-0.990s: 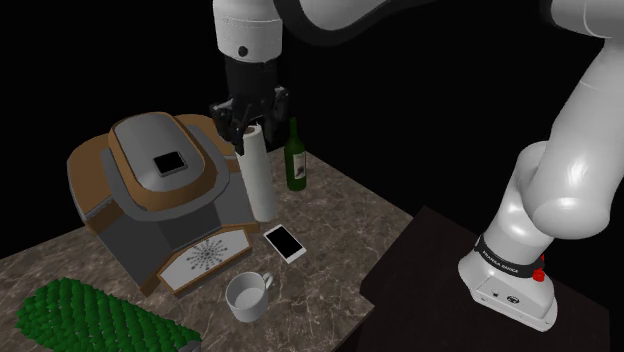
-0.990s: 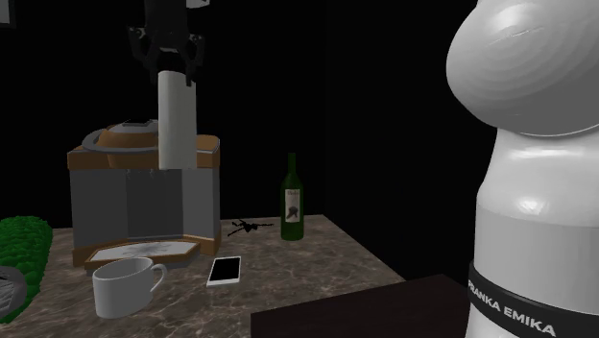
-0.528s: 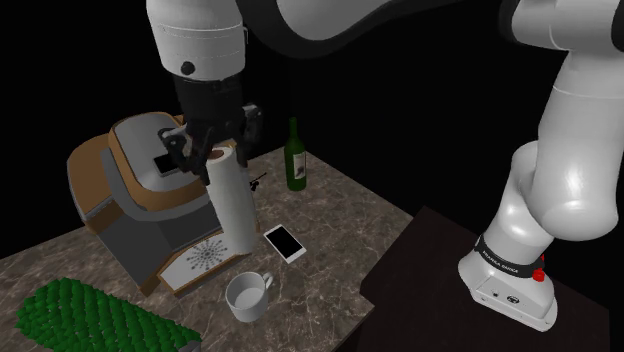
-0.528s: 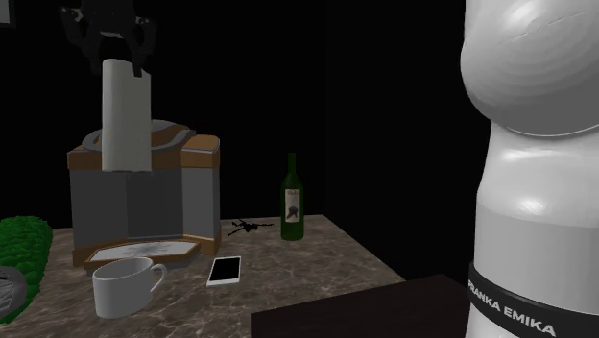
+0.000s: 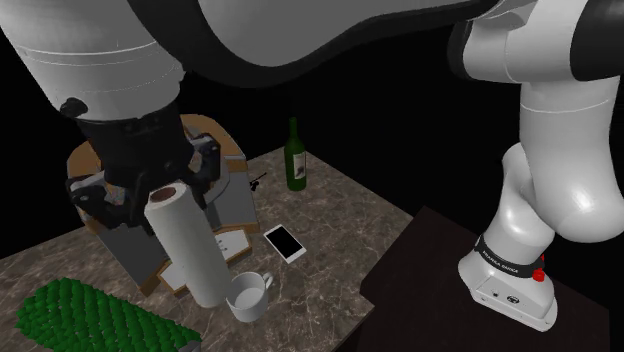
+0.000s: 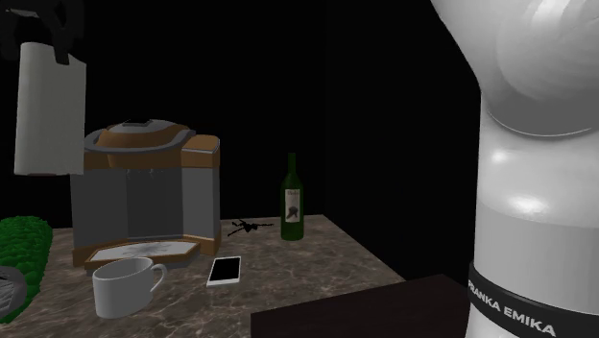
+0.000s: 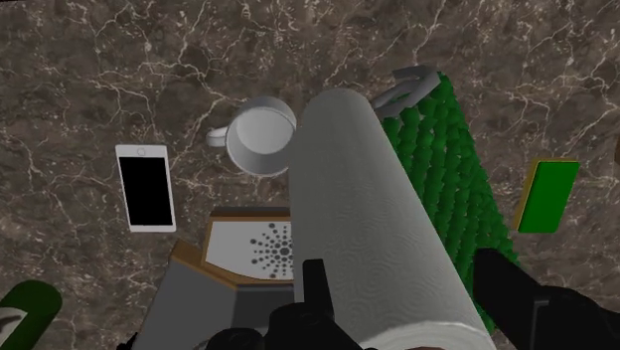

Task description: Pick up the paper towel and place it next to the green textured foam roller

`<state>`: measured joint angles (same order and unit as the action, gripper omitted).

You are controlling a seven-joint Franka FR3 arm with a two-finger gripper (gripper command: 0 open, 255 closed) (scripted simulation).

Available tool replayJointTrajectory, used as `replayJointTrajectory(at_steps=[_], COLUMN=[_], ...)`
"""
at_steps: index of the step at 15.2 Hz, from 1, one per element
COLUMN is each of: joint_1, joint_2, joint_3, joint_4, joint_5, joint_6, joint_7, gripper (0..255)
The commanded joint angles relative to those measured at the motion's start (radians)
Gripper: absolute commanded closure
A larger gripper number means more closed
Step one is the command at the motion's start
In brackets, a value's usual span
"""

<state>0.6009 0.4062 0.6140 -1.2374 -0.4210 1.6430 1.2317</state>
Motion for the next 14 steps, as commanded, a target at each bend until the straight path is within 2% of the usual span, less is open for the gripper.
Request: replayJointTrajectory(at_steps=[1, 3, 14], joint_1=[0.072, 0.147, 0.082], joint_2=[0.072, 0.150, 0.104], joint_3=[-0.002, -0.012, -0.005], joint_4=[0.108, 0.231, 0.003], joint_5=[-0.041, -0.080, -0.062], joint_6=[-0.052, -0.105, 0.067], joint_7=[0.037, 0.056, 0.098], gripper=[255, 255, 255])
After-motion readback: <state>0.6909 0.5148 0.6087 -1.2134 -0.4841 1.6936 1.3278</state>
